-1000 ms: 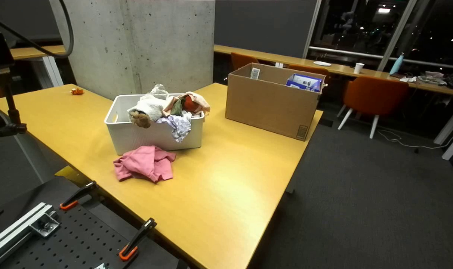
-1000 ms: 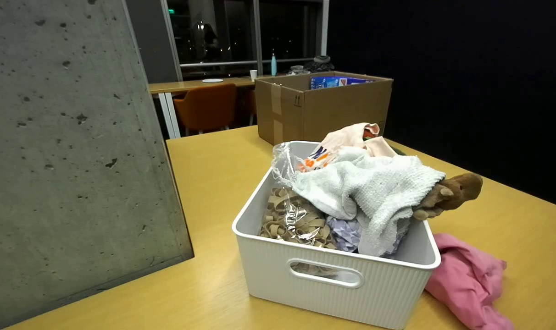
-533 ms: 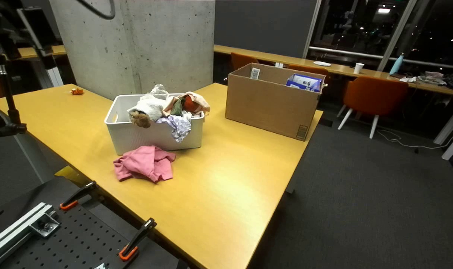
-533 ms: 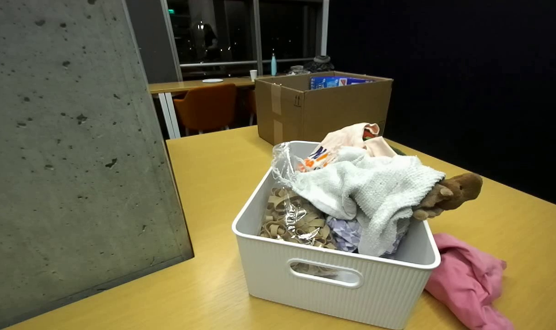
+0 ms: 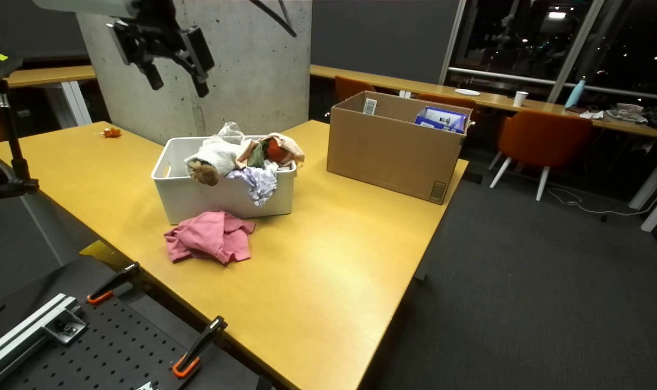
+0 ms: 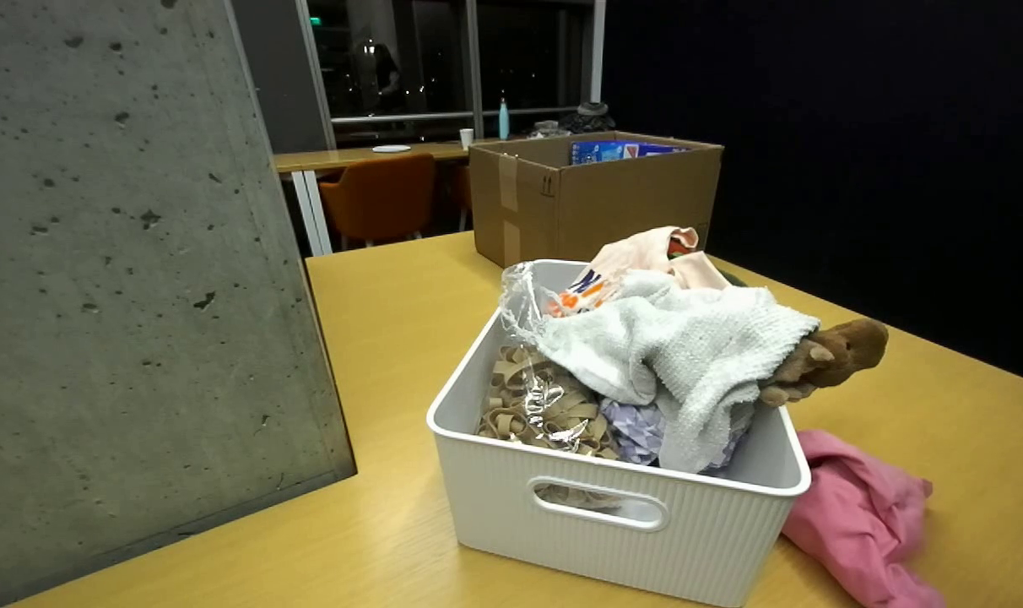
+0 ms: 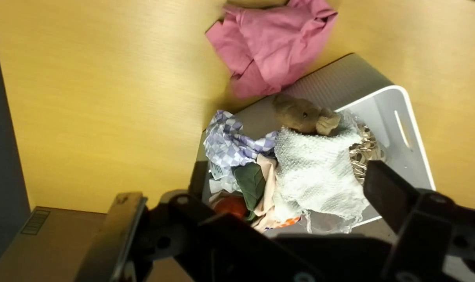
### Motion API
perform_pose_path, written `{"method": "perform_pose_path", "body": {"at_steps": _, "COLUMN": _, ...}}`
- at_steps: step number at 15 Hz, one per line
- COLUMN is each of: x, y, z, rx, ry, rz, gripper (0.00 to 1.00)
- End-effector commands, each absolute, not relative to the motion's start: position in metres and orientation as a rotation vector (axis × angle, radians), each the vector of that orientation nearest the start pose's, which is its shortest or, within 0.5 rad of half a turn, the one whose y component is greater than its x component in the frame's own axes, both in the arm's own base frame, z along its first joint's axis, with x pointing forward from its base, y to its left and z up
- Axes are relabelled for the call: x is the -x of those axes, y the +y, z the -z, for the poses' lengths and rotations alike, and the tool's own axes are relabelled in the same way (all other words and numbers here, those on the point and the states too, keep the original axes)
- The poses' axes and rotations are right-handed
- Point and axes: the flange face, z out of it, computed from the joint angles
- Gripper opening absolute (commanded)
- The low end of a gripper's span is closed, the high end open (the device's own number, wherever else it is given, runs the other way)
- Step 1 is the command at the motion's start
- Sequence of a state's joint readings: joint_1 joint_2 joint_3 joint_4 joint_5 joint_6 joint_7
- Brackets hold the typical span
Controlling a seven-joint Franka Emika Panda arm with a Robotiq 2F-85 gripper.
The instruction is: Take the moose and the beet plush toys out of the basket
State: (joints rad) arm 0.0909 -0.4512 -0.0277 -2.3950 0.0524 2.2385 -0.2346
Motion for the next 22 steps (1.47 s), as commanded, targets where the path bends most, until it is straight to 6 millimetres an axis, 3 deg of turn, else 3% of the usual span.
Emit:
{"method": "perform_pose_path", "body": {"at_steps": 1, "x": -0.502, "y": 0.054, "z": -0.464, "rx": 3.047, "ry": -0.490, "rz": 0.398, "gripper": 1.00}}
{"method": "perform_pose_path", "body": {"at_steps": 6, "x": -0.542, "y": 0.088, "z": -0.379, "rx": 3.009, "ry": -0.574, "rz": 0.221, "gripper": 1.00}}
{"method": "perform_pose_path", "body": {"at_steps": 8, "x": -0.554, "y": 0.099, "z": -0.358, "rx": 3.003, "ry": -0.619, "rz": 0.171, "gripper": 1.00}}
{"method": "perform_pose_path", "body": {"at_steps": 15, "x": -0.597, "y": 0.132, "z": -0.341, "rx": 3.055, "ry": -0.796, "rz": 0.159, "gripper": 1.00}}
{"method": "perform_pose_path", "body": {"at_steps": 22, "x": -0.625, "y": 0.162, "z": -0.333, "rx": 3.044, "ry": -0.902, "rz": 0.194, "gripper": 1.00}}
